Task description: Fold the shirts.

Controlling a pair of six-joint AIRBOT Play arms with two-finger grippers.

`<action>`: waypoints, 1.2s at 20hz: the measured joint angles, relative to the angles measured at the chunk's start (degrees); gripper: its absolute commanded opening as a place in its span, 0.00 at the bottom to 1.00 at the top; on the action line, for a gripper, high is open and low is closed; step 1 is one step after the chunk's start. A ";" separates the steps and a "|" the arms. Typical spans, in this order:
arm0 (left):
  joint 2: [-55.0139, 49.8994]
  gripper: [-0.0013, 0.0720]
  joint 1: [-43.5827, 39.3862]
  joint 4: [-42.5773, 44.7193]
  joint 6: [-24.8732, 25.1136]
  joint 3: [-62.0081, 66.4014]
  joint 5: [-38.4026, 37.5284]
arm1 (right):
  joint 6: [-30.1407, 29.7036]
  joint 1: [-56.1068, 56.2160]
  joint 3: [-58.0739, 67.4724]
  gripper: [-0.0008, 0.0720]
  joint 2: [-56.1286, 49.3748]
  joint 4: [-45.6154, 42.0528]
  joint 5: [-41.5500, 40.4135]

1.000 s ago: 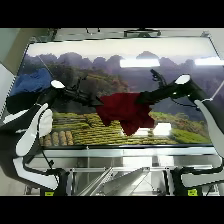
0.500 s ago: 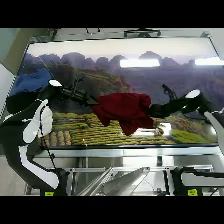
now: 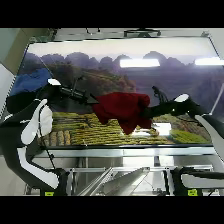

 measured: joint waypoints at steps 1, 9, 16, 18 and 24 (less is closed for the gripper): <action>1.62 0.04 0.57 -1.68 0.48 0.00 -0.44 | -0.04 -1.22 1.22 0.04 2.12 0.17 1.42; 26.01 0.04 4.46 -28.13 4.20 6.62 -3.69 | 4.20 -12.70 28.85 0.04 23.17 2.01 12.90; 43.78 0.05 4.37 -27.87 -2.84 17.94 1.05 | 7.30 -14.40 46.82 0.04 37.18 -0.94 15.08; 46.64 0.05 4.37 -22.36 -5.66 15.69 2.82 | 9.29 -14.47 46.71 0.04 37.99 -2.51 16.94; 44.61 0.05 4.39 -12.83 -8.09 1.31 5.90 | 13.25 -14.49 28.26 0.04 35.01 -4.33 19.34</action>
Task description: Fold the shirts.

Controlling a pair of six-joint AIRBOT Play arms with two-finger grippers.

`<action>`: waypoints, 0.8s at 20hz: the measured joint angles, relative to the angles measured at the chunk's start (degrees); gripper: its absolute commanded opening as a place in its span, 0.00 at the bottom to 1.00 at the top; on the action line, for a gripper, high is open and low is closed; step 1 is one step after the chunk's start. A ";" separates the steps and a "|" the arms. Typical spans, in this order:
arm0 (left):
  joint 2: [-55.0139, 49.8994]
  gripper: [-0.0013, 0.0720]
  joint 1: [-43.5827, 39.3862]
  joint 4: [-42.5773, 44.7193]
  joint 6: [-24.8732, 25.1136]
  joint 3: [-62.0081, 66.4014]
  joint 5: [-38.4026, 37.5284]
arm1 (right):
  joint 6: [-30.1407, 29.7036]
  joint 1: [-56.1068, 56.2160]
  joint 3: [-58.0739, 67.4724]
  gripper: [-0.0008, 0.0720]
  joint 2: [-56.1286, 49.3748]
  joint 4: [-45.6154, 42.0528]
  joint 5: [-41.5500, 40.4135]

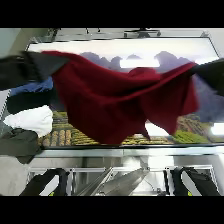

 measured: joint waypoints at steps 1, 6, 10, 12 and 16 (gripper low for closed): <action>-2.19 0.05 -0.02 0.33 0.44 -2.36 0.24 | 0.20 0.00 -4.81 0.04 -1.07 -0.11 -1.09; -20.48 0.05 -0.02 1.64 6.78 -11.50 1.95 | -2.62 0.00 -28.09 0.05 -11.78 1.05 -13.64; -36.89 0.49 -0.02 1.62 12.57 -8.72 2.91 | -12.61 0.00 -34.58 0.33 -24.65 10.58 -23.17; -42.88 0.49 0.00 1.57 13.77 -4.02 2.97 | -18.73 0.00 -34.07 0.34 -29.88 17.84 -25.38; -48.63 0.49 0.70 1.66 13.97 7.02 0.66 | -24.94 -0.72 -26.93 0.56 -34.32 22.23 -26.53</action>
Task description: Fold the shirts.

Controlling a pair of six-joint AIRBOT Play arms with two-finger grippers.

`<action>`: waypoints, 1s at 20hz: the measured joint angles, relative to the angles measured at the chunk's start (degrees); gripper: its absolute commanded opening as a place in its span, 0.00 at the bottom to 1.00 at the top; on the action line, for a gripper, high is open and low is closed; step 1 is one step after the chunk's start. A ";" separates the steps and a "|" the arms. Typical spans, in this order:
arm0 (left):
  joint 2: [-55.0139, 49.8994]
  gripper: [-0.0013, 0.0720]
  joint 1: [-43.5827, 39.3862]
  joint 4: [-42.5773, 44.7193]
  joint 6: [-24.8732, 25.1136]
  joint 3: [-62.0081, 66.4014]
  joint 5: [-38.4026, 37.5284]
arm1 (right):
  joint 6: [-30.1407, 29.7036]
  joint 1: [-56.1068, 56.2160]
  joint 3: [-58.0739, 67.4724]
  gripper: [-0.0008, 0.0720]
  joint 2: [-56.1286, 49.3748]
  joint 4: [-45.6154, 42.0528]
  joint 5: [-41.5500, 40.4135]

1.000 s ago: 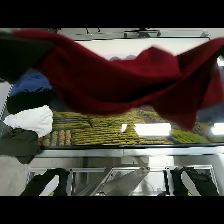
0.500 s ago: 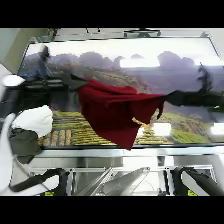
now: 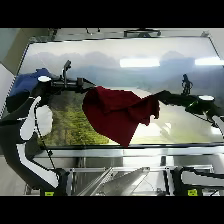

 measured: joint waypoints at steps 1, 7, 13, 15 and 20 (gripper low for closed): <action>-0.57 0.49 0.33 0.55 -1.16 2.38 -1.55 | -0.02 -0.50 2.51 0.74 0.00 -1.84 0.70; 2.95 0.49 -0.52 12.00 -11.19 2.71 -11.82 | 10.54 -5.46 9.22 0.89 5.29 -21.81 7.67; 18.73 0.49 -3.45 18.18 -13.68 -27.15 -5.66 | 14.84 -4.17 -3.28 0.89 10.80 -26.05 13.81; 22.67 0.75 -5.14 18.64 -13.79 -36.13 -0.63 | 14.84 -1.27 -7.82 0.89 11.26 -24.87 11.23; 26.75 0.99 -11.04 19.34 -14.25 -47.80 8.44 | 15.02 6.05 -12.15 0.89 9.14 -22.93 2.25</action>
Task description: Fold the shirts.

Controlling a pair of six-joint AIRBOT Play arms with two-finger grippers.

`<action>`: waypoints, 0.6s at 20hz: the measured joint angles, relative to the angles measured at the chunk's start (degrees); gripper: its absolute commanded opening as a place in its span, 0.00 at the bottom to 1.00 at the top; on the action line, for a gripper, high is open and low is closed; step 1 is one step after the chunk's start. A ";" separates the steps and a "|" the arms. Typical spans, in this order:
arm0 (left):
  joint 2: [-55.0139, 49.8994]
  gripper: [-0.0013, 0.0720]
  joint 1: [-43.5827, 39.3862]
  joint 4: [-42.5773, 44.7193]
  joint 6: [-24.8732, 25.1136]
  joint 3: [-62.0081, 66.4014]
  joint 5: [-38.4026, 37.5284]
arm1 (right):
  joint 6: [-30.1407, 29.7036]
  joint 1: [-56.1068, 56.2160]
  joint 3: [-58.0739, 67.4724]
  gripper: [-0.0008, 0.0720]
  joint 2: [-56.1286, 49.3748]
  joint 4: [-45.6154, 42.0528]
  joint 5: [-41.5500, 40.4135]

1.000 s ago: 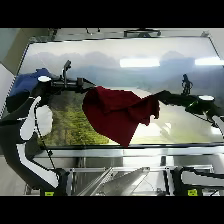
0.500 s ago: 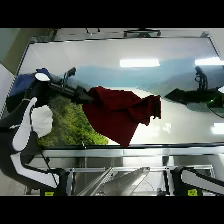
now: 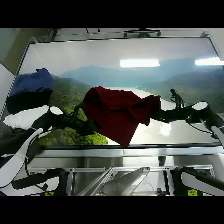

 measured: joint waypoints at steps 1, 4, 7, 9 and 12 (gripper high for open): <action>0.24 0.99 -1.03 0.13 -0.20 -1.05 1.95 | 0.00 0.72 -0.31 0.89 -0.66 0.15 -2.27; 0.72 0.97 -2.69 -0.55 -0.61 -2.54 6.51 | 0.00 1.75 -0.44 0.89 -2.10 0.42 -7.87; 0.92 0.74 -2.73 -1.01 -0.61 -3.08 11.76 | 0.00 2.19 0.74 0.57 -2.64 0.50 -10.16; 0.85 0.43 -2.51 -0.09 -0.46 -3.30 16.06 | 0.00 2.29 1.90 0.29 -2.80 0.46 -11.06; 0.85 0.04 -3.15 0.11 -0.39 -3.32 20.24 | -0.02 2.38 3.37 0.04 -2.89 0.39 -11.26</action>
